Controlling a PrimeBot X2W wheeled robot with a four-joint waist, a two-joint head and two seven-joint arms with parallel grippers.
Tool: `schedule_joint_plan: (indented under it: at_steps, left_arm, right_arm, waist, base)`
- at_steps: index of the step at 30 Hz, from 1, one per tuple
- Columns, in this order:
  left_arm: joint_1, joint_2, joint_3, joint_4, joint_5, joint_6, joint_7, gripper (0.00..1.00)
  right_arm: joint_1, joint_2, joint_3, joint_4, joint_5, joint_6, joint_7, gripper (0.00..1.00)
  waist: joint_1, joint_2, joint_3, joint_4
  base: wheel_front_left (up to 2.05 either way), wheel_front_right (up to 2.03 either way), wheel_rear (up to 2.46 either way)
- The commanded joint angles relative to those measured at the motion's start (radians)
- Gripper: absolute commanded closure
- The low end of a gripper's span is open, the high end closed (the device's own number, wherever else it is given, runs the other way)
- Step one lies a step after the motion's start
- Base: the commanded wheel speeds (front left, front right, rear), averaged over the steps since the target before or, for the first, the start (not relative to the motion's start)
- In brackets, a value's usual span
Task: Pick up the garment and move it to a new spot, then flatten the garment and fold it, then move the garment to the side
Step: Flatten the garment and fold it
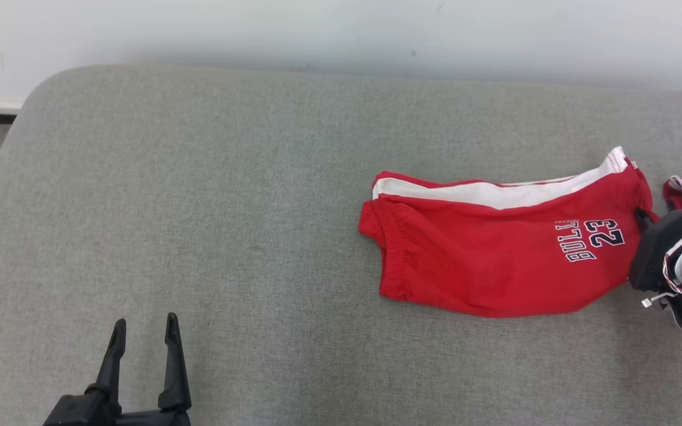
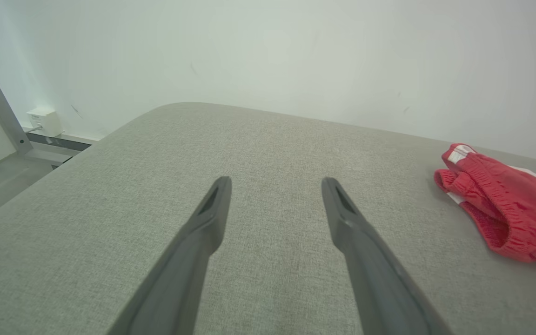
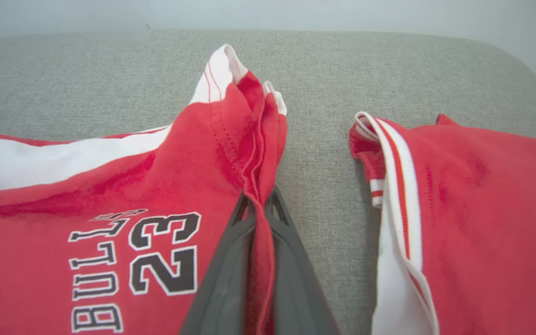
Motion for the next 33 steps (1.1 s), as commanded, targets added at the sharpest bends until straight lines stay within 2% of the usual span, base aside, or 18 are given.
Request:
schedule_joint_plan:
  at_steps: [1, 5, 11, 25, 33]
  left_arm:
    - [0.011, 0.000, 0.001, 0.000, 0.001, 0.004, -0.002, 0.00]
    - [0.027, 0.000, -0.005, 0.007, -0.001, 0.007, -0.002, 0.00]
    - [0.043, 0.000, -0.011, 0.014, -0.004, 0.004, -0.002, 0.00]
    - [0.050, 0.000, -0.026, 0.026, -0.020, -0.004, -0.002, 0.00]
    - [0.046, 0.000, -0.028, 0.031, -0.022, -0.009, -0.002, 0.00]
  right_arm:
    - [0.015, 0.001, -0.006, 0.002, -0.002, -0.003, -0.013, 1.00]
    - [0.027, -0.016, -0.026, 0.027, -0.044, -0.003, -0.061, 1.00]
    - [0.009, 0.027, -0.023, 0.033, -0.126, -0.003, -0.090, 1.00]
    - [0.024, 0.285, 0.040, -0.142, -0.218, -0.003, 0.019, 1.00]
    - [0.032, 0.372, 0.019, -0.118, -0.266, -0.003, 0.044, 1.00]
  waist:
    - [0.0000, 0.0000, -0.030, -0.024]
    - [0.0000, 0.0000, -0.055, -0.035]
    - [0.0000, 0.0000, -0.085, -0.040]
    - [0.0000, 0.0000, -0.102, -0.006]
    - [0.0000, 0.0000, -0.087, 0.034]
  base:
    - [0.00, 0.00, 0.00]
    - [0.00, 0.00, 0.00]
    - [0.00, 0.00, 0.00]
    - [0.00, 0.00, 0.00]
    - [0.00, 0.00, 0.00]
